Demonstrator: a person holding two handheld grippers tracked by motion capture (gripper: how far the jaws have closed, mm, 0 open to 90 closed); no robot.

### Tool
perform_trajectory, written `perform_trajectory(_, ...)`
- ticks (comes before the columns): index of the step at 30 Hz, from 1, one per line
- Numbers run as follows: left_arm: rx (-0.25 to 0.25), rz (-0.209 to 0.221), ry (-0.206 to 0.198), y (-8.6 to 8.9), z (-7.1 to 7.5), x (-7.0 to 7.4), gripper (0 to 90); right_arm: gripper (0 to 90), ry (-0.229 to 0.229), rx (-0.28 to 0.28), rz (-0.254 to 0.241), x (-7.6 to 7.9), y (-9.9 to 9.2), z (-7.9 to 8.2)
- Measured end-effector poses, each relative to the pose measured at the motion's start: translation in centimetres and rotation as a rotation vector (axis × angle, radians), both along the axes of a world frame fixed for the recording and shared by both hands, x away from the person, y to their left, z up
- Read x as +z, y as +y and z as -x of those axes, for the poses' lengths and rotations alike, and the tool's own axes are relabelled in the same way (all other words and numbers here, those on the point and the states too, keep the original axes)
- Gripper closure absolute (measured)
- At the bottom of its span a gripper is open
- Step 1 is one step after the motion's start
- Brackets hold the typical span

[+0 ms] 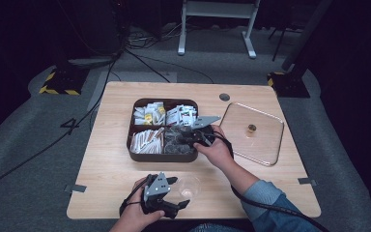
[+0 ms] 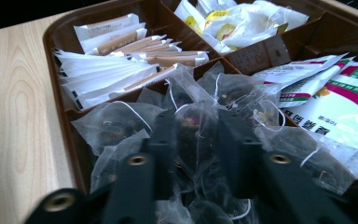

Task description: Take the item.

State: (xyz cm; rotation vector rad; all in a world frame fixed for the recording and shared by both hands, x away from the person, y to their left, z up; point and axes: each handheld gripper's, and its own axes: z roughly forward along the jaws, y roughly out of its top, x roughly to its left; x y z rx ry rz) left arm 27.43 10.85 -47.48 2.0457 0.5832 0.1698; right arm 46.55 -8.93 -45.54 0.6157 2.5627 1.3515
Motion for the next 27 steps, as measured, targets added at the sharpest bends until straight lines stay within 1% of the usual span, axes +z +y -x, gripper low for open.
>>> perform_trajectory(1,-0.001,-0.002,0.000,0.0,0.0,0.0,16.0,85.0,0.003,0.007,-0.007,0.0,0.0,-0.1)
perform_trajectory(2,-0.001,-0.002,0.000,0.0,0.0,0.0,16.0,85.0,0.003,0.007,-0.007,0.0,0.0,-0.1)
perform_trajectory(3,0.000,-0.004,0.000,0.1,0.0,0.0,16.0,90.0,0.001,0.012,-0.013,0.1,-0.1,-0.1)
perform_trajectory(7,0.003,-0.008,-0.010,0.4,0.0,0.0,15.9,90.0,0.003,0.012,-0.027,0.4,-0.2,0.0)
perform_trajectory(10,0.016,-0.006,-0.008,0.7,-0.1,0.1,15.9,90.0,-0.001,0.014,-0.052,1.0,-0.5,0.2)
perform_trajectory(12,0.017,-0.019,-0.014,0.9,-0.1,0.1,15.8,90.0,-0.012,0.022,-0.063,1.5,-0.6,0.4)
perform_trajectory(13,0.018,-0.021,-0.016,0.9,-0.1,0.1,15.7,90.0,-0.022,0.030,-0.075,2.1,-0.7,0.8)
perform_trajectory(14,0.017,-0.025,-0.015,1.0,-0.1,0.1,15.7,90.0,-0.022,0.030,-0.075,2.1,-0.7,0.8)
perform_trajectory(15,0.015,-0.030,-0.015,1.1,-0.1,0.1,15.7,90.0,-0.031,0.040,-0.084,2.8,-0.9,1.2)
perform_trajectory(16,0.019,-0.030,-0.016,1.2,-0.1,0.1,15.7,90.0,-0.031,0.040,-0.084,2.8,-0.9,1.2)
perform_trajectory(19,0.031,-0.036,-0.014,1.5,-0.2,0.1,15.7,90.0,-0.048,0.056,-0.098,3.7,-1.3,1.9)
perform_trajectory(20,0.034,-0.035,-0.013,1.6,-0.2,0.1,15.7,90.0,-0.056,0.066,-0.108,4.3,-1.5,2.3)
perform_trajectory(22,0.033,-0.036,-0.014,1.7,-0.1,0.1,15.7,90.0,-0.059,0.070,-0.112,4.6,-1.6,2.6)
perform_trajectory(24,0.031,-0.035,-0.013,1.8,-0.1,0.2,15.7,90.0,-0.066,0.081,-0.123,5.1,-1.9,3.0)
perform_trajectory(25,0.034,-0.036,-0.013,1.9,-0.1,0.2,15.6,90.0,-0.073,0.091,-0.129,5.5,-2.2,3.5)
perform_trajectory(27,0.036,-0.038,-0.011,1.9,-0.2,0.2,15.6,90.0,-0.075,0.097,-0.129,5.7,-2.3,3.8)
